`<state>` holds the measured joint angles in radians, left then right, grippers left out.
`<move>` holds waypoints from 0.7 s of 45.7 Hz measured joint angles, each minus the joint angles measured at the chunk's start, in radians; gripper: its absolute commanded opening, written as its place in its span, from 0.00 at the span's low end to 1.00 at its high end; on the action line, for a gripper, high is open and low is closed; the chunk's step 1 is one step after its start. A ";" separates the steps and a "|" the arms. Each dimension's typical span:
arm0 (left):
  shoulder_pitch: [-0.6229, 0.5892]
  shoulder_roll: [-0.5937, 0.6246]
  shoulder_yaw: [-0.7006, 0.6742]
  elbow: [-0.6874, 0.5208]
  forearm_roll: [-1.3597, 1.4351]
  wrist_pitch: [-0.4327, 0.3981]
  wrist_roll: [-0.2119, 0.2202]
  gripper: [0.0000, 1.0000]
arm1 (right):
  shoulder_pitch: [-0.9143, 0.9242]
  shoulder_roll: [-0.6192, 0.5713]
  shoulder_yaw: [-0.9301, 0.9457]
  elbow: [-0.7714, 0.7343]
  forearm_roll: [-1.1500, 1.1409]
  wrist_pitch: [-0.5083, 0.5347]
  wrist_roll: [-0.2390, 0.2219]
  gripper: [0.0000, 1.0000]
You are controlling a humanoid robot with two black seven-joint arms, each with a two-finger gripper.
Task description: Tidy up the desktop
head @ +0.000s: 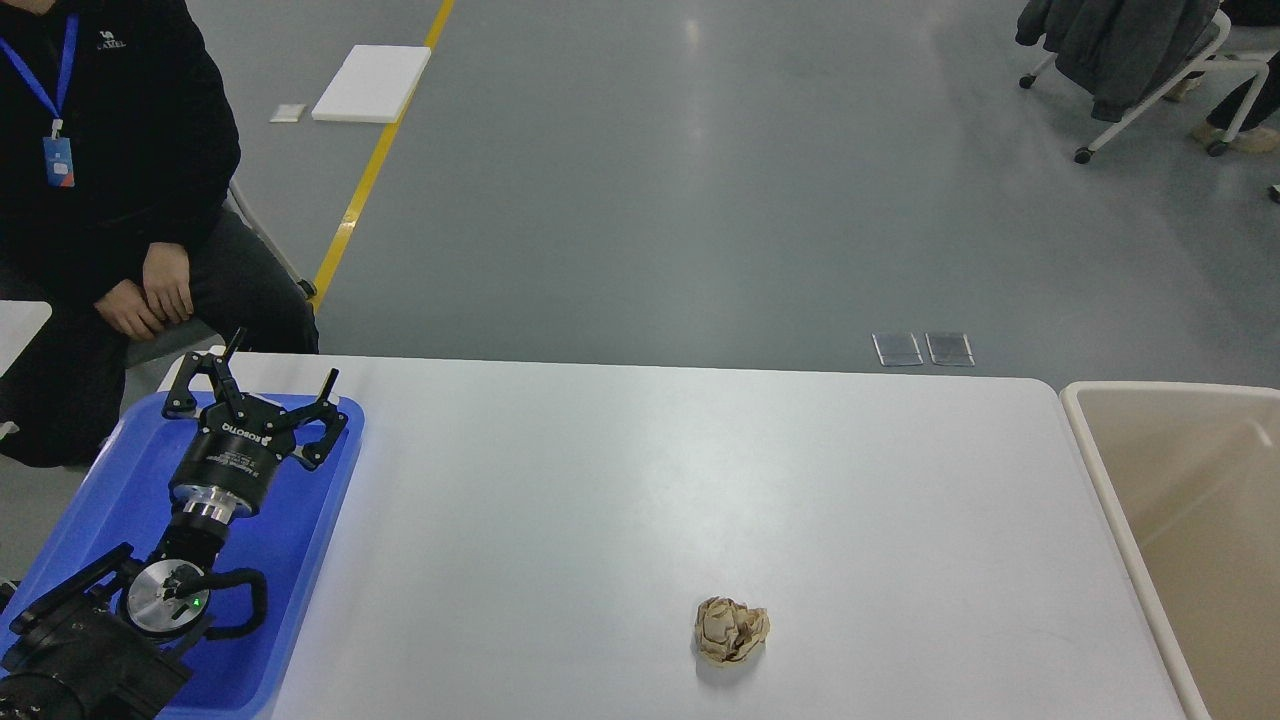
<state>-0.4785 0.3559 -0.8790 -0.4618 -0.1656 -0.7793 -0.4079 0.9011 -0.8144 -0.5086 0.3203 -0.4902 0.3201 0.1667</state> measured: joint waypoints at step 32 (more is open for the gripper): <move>0.000 -0.001 0.000 0.000 0.000 0.000 0.000 0.99 | 0.800 -0.071 -0.389 0.801 0.002 0.074 -0.176 0.98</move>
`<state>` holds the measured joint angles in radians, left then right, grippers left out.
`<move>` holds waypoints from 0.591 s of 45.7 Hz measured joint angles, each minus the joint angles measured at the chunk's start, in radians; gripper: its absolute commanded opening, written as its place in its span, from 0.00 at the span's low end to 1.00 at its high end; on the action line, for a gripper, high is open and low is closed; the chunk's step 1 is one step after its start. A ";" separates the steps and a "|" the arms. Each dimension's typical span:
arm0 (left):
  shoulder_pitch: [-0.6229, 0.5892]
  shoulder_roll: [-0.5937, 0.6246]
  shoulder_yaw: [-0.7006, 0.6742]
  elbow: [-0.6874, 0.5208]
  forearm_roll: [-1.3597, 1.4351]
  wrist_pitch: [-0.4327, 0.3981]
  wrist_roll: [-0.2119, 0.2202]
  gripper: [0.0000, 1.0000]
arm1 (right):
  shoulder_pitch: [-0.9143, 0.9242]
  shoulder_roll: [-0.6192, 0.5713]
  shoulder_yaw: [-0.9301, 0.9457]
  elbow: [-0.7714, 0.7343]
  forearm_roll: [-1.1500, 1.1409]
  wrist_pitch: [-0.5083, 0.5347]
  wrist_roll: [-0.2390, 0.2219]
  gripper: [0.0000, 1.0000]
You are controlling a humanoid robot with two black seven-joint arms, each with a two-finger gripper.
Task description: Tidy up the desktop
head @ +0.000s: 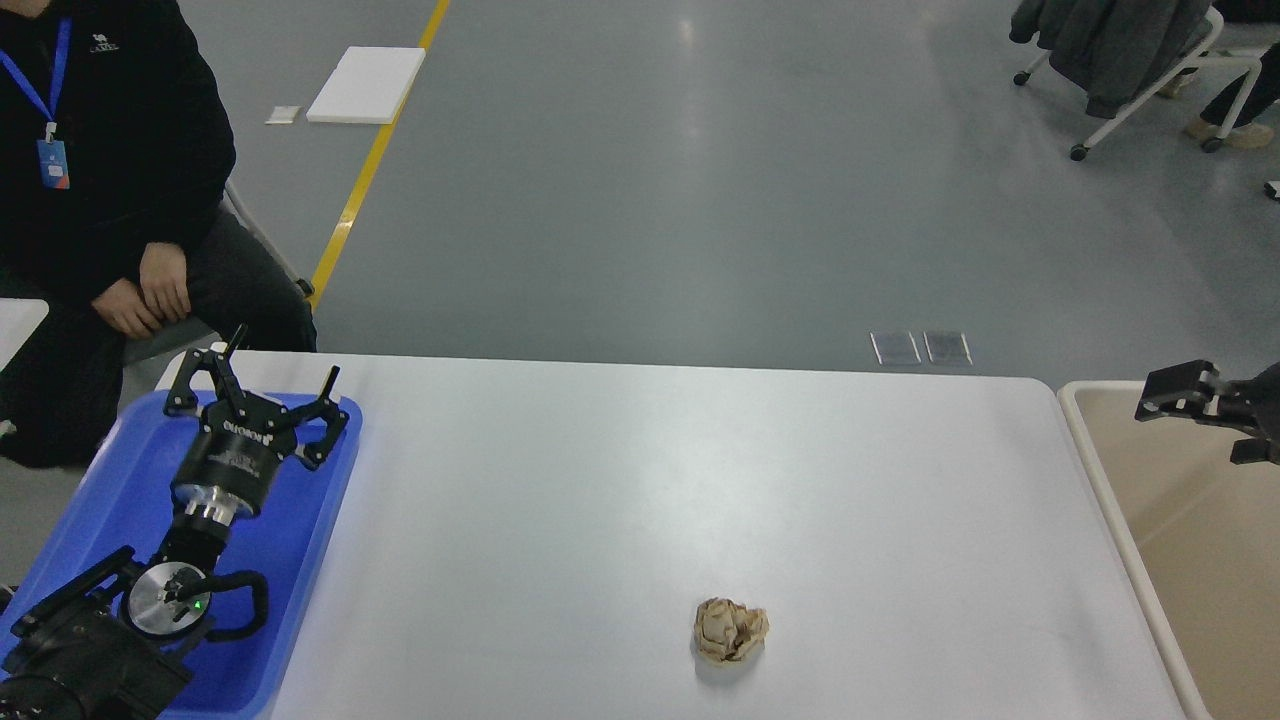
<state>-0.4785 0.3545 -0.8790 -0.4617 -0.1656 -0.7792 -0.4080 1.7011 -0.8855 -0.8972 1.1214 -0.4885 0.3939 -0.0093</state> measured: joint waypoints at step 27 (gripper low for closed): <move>0.000 0.000 0.000 0.000 0.000 0.000 0.000 0.99 | 0.329 0.286 -0.188 0.160 0.122 0.265 -0.022 1.00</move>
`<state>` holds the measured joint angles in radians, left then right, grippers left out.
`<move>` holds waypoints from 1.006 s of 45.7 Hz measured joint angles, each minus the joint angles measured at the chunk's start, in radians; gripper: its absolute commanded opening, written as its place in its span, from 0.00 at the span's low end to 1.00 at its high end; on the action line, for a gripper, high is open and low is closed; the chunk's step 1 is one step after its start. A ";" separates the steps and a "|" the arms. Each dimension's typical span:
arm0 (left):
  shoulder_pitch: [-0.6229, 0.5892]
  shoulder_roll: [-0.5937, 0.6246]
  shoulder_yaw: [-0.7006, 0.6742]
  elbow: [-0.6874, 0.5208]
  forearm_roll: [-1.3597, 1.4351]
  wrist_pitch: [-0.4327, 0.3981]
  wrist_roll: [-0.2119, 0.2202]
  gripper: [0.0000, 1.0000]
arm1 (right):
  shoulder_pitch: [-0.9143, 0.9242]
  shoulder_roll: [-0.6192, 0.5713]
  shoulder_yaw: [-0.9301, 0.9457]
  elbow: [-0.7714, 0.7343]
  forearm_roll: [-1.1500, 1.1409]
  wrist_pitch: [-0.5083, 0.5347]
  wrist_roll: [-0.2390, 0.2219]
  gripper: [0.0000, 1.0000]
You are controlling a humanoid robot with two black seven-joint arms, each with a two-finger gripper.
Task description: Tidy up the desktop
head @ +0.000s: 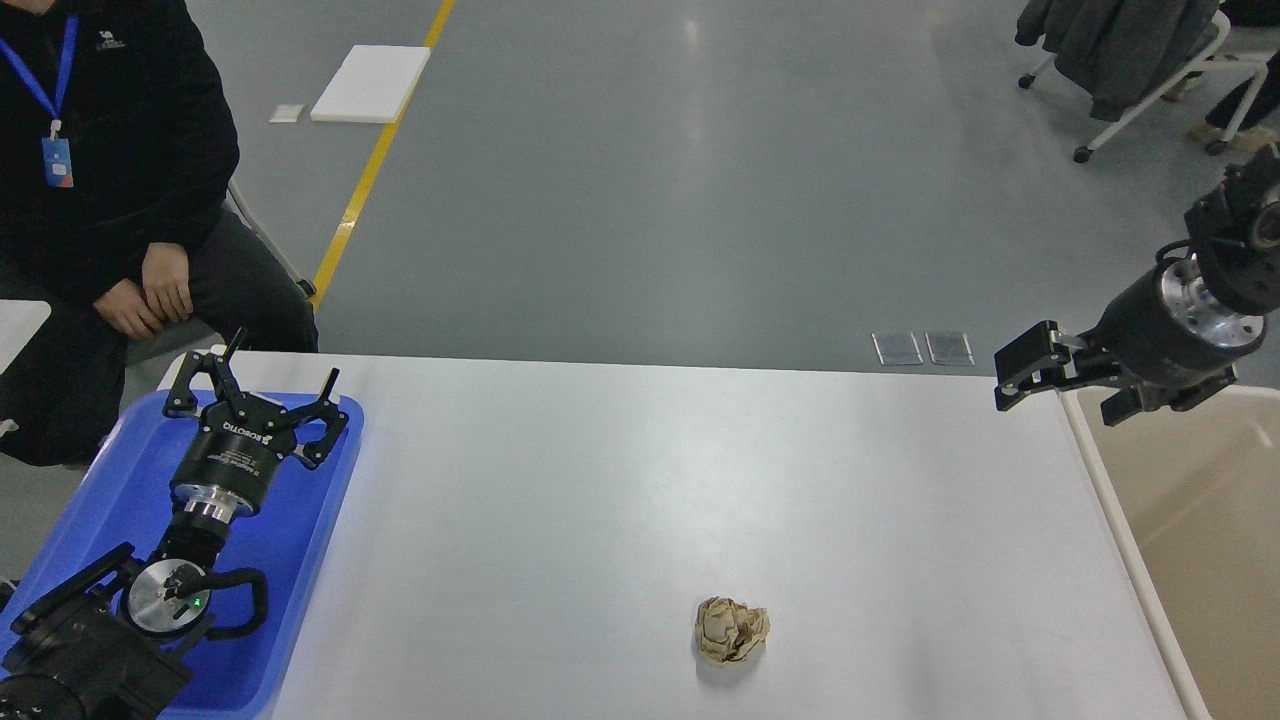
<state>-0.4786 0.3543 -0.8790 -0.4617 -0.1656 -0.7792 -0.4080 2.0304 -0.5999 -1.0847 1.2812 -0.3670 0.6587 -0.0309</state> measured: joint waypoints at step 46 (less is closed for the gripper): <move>0.000 0.000 0.000 0.000 0.000 0.000 0.000 0.99 | 0.182 0.132 0.035 0.029 0.003 0.125 -0.002 1.00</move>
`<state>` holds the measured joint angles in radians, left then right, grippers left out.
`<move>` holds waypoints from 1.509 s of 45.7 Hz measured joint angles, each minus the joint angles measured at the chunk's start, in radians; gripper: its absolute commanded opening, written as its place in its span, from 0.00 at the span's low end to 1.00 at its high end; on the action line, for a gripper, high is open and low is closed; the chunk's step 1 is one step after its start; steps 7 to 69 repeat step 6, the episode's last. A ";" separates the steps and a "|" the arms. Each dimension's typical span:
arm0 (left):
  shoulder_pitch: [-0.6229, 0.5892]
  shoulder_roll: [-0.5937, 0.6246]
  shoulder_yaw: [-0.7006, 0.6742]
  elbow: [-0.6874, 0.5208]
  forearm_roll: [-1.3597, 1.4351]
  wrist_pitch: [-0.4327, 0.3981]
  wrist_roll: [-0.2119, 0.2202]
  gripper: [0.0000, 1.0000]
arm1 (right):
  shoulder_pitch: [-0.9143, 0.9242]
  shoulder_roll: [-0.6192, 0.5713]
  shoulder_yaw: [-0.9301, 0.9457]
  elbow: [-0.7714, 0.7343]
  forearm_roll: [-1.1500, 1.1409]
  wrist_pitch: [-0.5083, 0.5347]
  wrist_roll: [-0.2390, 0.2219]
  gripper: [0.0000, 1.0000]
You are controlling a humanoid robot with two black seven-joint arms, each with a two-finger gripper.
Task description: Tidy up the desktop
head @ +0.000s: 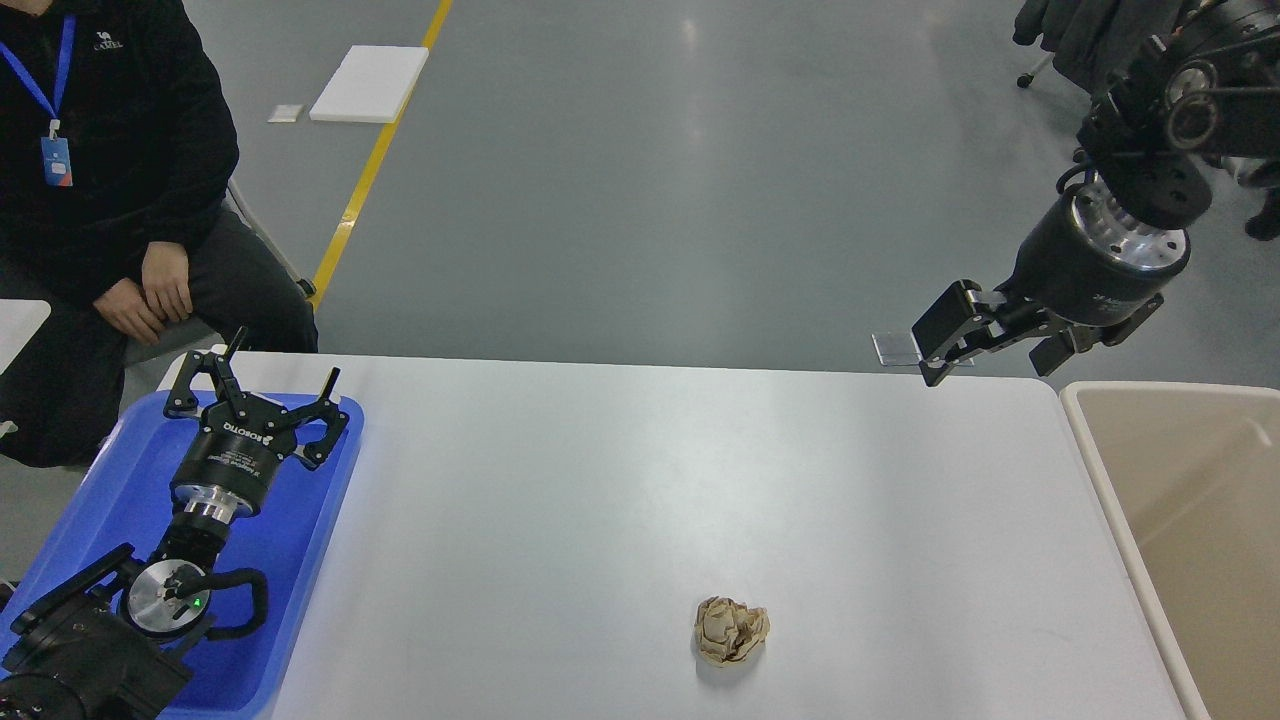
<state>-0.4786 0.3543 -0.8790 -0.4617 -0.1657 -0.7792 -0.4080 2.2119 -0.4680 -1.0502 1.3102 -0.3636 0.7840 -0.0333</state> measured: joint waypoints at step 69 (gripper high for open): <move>0.000 0.000 0.000 0.000 0.000 0.000 0.000 0.99 | 0.012 0.001 -0.007 0.000 -0.002 0.001 0.000 1.00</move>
